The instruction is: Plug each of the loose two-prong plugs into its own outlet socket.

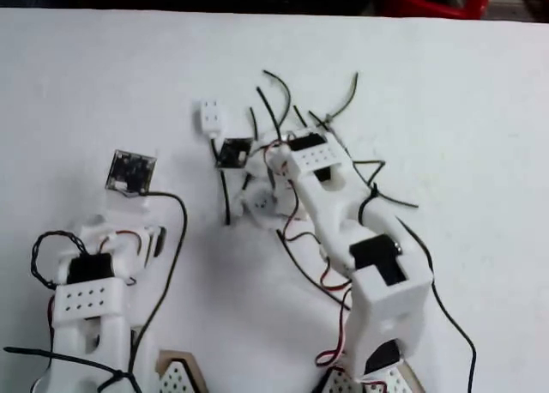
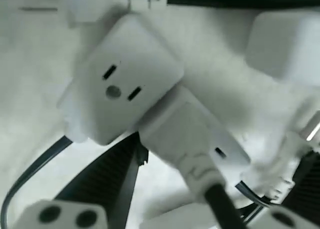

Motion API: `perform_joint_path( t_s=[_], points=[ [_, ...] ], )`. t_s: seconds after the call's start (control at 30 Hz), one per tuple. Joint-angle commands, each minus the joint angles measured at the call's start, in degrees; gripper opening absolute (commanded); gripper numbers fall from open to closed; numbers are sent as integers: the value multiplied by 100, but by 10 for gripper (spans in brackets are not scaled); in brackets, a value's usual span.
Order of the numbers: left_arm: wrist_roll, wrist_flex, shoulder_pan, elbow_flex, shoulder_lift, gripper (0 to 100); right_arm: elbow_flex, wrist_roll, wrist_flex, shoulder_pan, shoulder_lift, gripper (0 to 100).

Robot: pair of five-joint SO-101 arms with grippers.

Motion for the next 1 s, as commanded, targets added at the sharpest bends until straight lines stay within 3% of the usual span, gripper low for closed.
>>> perform_joint_path(
  t_s=[0.0, 0.1, 0.27, 0.33, 0.43, 0.77, 0.97],
  points=[
    [-70, -114, -31, -18, -92, 229, -448, -44, 189, -48, 119, 421],
    [-70, -114, -31, -18, -92, 229, -501, -35, 233, -48, 286, 337],
    [-70, -114, -31, -18, -92, 229, -615, -97, 215, -13, 233, 71],
    [-70, -114, -31, -18, -92, 229, -765, -132, 233, 4, 101, 11],
    [-70, -114, -31, -18, -92, 229, -914, -466, 242, 4, -171, 20],
    [-70, -123, -31, -18, -84, 229, -941, -536, 488, 22, -1200, 19],
    [-70, -123, -31, -18, -84, 229, -1073, -554, 567, 505, -1701, 19]
  ],
)
